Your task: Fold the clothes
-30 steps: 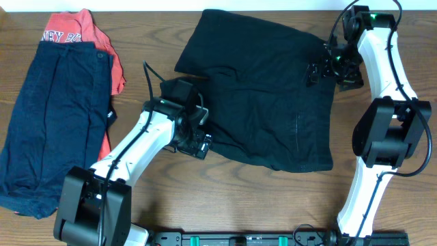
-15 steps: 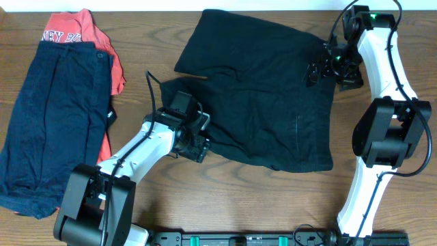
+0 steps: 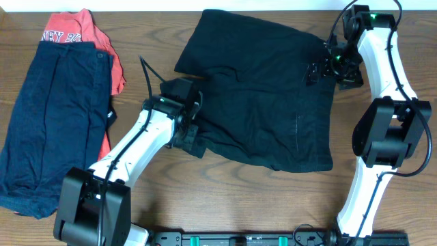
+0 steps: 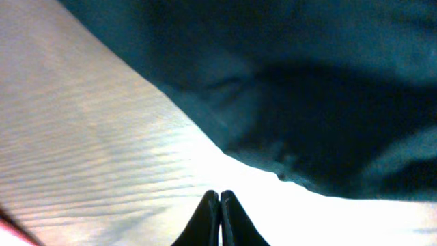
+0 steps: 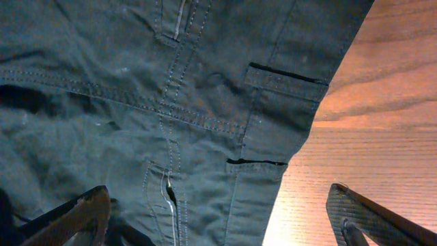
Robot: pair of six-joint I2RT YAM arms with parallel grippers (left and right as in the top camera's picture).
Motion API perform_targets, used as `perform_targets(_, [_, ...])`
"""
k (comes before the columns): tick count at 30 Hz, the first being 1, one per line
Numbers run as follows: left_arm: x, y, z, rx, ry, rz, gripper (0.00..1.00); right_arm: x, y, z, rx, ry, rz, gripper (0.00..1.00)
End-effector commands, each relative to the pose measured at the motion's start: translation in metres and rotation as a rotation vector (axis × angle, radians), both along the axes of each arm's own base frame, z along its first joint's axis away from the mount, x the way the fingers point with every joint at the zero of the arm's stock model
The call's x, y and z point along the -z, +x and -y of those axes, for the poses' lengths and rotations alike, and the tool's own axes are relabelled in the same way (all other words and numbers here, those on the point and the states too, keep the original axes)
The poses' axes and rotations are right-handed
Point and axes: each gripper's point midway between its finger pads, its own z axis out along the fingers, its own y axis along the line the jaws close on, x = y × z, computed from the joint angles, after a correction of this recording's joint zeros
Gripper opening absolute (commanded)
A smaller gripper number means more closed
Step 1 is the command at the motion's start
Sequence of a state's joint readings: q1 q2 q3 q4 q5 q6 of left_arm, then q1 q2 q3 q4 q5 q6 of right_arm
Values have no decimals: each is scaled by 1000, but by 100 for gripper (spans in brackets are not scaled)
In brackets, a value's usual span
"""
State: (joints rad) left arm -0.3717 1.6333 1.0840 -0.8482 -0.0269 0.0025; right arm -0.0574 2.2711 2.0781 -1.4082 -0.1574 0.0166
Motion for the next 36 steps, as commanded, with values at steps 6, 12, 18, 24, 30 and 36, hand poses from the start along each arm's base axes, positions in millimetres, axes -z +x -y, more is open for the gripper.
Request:
perform_targets(6, [0, -14, 30, 64, -171, -82, 28, -13, 5, -6, -27, 2, 42, 99])
perform_targets(12, [17, -25, 37, 105, -224, -106, 63, -13, 5, -6, -27, 2, 43, 99])
perform_targets(18, [35, -20, 38, 114, -240, -57, 63, -13, 5, -6, -27, 2, 44, 99])
perform_targets(24, [46, -20, 38, 118, -248, -33, 45, -13, 5, -6, -27, 2, 41, 99])
perform_targets(30, [48, -21, 38, 118, -248, -31, 19, -13, 5, -6, -27, 2, 43, 99])
perform_targets(36, [49, -19, 32, 111, -214, -19, 6, -13, 4, -6, -27, 2, 40, 99])
